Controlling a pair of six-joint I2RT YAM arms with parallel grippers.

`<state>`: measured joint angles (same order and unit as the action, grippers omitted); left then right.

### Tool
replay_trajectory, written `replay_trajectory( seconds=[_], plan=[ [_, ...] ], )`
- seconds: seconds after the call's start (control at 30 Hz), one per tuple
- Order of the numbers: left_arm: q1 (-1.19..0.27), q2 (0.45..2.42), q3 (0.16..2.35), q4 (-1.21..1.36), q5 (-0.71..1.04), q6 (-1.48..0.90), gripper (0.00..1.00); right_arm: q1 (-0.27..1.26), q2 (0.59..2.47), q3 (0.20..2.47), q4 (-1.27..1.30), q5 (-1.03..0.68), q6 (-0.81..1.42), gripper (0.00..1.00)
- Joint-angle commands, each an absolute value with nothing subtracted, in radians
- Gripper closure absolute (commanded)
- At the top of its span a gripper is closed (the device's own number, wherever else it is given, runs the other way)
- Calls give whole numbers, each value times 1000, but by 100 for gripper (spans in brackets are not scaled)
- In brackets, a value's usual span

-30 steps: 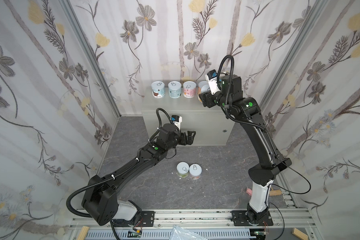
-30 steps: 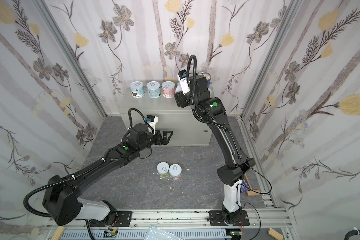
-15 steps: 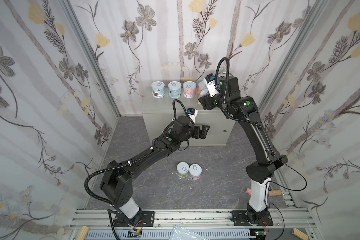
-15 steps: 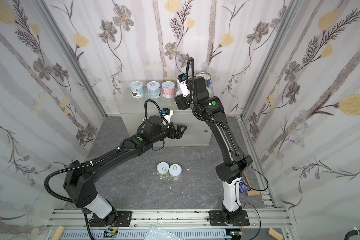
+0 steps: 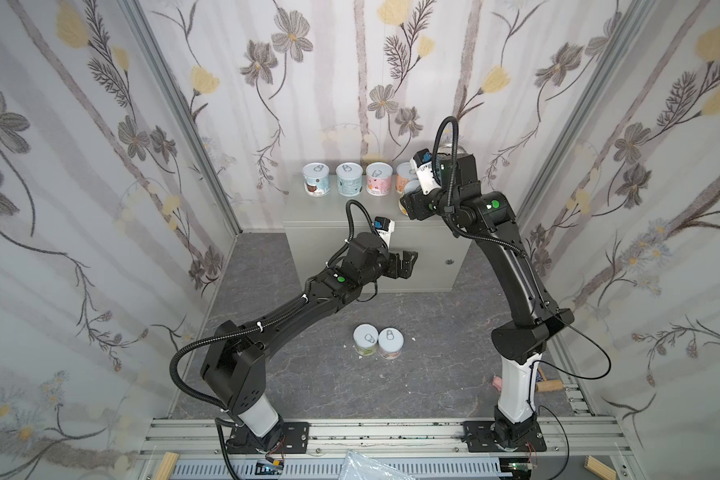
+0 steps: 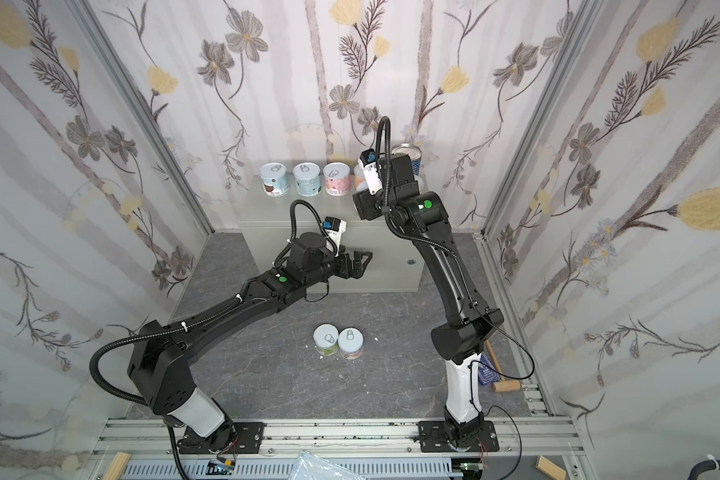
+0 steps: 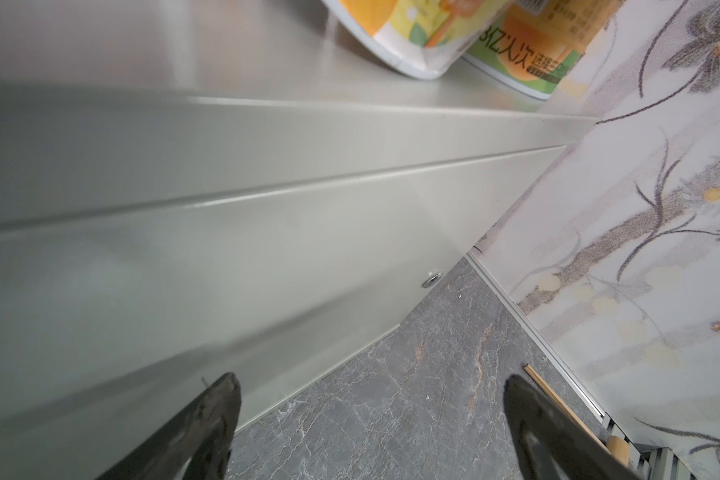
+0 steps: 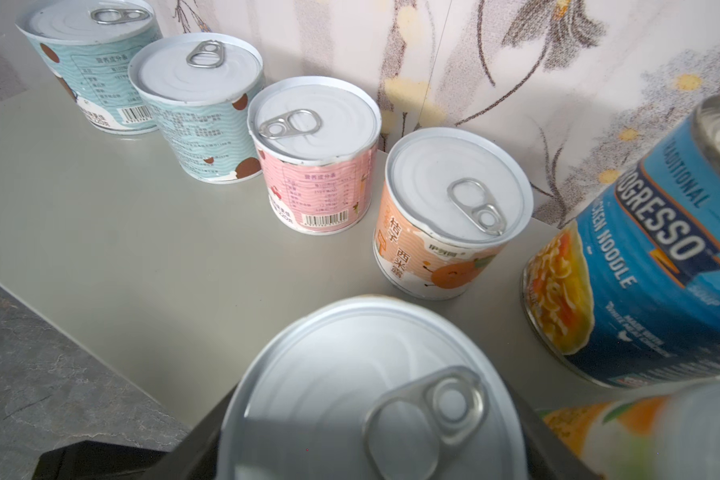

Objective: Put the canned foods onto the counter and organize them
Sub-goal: 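Carry the pineapple can over the cabinet top in front of the orange can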

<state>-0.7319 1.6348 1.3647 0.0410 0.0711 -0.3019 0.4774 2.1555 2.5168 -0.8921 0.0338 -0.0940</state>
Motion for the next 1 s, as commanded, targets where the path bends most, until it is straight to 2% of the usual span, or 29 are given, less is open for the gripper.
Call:
replay_trajectory(
  seconds=[0.0, 0.1, 0.27, 0.57, 0.77, 0.97],
  plan=[
    [-732, 1636, 1368, 52, 60, -302, 0, 477, 2160, 2524, -839, 33, -81, 27],
    [-733, 1636, 1368, 49, 57, -305, 0, 477, 2160, 2525, -834, 29, -72, 19],
    [-732, 1641, 1370, 47, 60, -310, 0, 477, 2161, 2524, -824, 35, -65, 13],
    [-731, 1644, 1367, 34, 48, -313, 0, 485, 2154, 2521, -829, 51, -52, 12],
    [-731, 1649, 1365, 21, 43, -313, 0, 506, 2162, 2499, -842, 105, -43, 4],
    [-732, 1639, 1358, 17, 35, -305, 0, 518, 2167, 2499, -832, 162, -29, 4]
  ],
)
